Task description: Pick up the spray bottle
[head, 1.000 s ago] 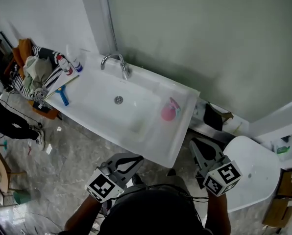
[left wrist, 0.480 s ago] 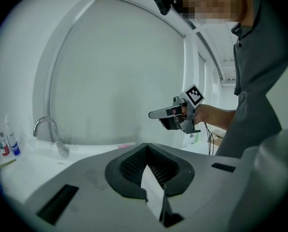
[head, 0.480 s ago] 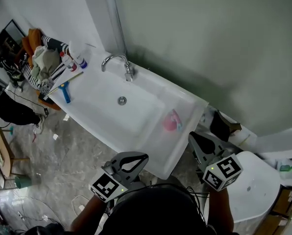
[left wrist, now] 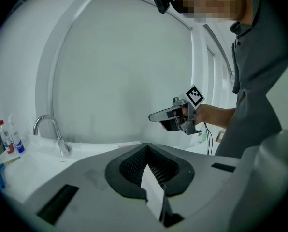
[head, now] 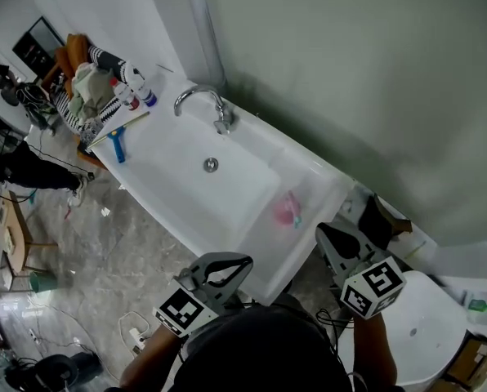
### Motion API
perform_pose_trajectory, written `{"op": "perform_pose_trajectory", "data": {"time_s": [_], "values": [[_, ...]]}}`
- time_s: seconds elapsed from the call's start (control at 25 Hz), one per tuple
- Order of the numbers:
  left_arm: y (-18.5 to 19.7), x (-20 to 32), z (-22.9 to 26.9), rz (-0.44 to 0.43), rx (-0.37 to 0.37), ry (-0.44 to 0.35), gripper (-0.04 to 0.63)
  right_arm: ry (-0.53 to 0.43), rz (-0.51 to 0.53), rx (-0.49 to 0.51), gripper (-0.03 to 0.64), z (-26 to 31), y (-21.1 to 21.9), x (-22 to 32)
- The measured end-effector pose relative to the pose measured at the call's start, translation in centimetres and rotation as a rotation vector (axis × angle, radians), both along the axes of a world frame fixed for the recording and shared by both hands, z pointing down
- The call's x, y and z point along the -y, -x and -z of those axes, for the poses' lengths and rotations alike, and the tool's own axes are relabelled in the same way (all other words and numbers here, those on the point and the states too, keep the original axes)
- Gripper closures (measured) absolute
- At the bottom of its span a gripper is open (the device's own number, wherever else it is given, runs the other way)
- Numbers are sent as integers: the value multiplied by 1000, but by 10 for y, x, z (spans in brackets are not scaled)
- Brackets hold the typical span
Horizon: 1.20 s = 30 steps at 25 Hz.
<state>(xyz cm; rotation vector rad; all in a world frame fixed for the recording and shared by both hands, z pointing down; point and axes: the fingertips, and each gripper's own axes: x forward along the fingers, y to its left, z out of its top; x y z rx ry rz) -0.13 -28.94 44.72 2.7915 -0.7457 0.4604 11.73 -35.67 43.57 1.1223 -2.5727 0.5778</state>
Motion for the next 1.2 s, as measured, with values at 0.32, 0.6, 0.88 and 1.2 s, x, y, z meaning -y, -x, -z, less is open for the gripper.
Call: {"op": "perform_pose_trajectory", "data": {"time_s": [0.32,0.6,0.88,1.2], "values": [[-8,-30,-29,-180,28,67,591,5,-39,20,607,-11,32,1],[18,12,-4,-195,22,-10,591,24,-76,17,606,-21,48,7],[33,22,-22,-157,24,53,591,43,-136,-7,606,-33,24,27],[34,49,-32,-123,17,95,591,77,-141,-44,606,-57,14,54]]}}
